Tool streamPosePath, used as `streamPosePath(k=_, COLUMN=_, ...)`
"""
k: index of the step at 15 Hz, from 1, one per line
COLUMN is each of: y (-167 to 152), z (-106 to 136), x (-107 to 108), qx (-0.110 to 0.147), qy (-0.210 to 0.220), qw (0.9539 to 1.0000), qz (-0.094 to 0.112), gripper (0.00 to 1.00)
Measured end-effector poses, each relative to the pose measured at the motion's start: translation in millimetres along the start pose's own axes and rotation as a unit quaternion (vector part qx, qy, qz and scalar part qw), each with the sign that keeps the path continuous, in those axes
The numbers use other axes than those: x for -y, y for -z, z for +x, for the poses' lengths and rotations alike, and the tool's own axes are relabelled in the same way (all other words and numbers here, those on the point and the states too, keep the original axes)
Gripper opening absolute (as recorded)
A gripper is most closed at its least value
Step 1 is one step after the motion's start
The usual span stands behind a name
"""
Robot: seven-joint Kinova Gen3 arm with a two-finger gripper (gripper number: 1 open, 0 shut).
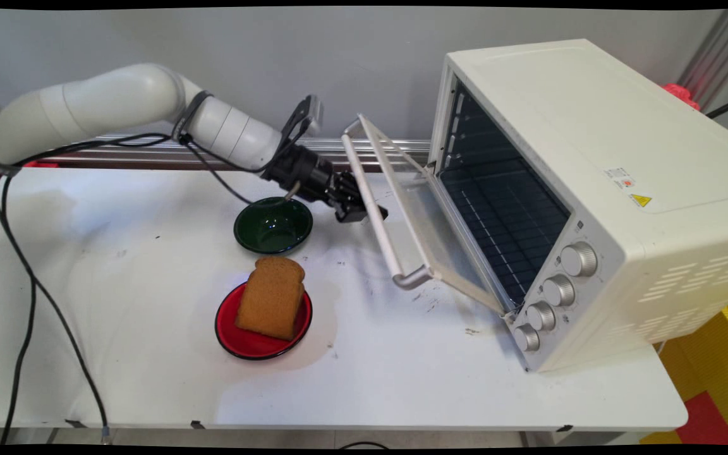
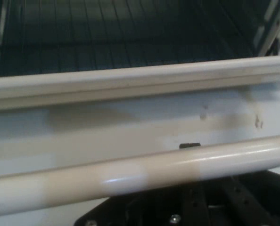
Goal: Close the oven
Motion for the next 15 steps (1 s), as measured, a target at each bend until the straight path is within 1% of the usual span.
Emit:
streamPosePath(k=2, y=0, z=11, x=3, qx=-0.004, qy=-0.002, qw=1.0000, qz=0.001, gripper=0.00)
streamPosePath(k=9, y=-4, z=61, x=11, qx=-0.021, qy=-0.010, qw=0.9997, qz=0.000, gripper=0.00)
streamPosePath(k=15, y=-10, z=94, x=15, qx=-0.036, qy=-0.013, qw=0.9992, qz=0.002, gripper=0.00)
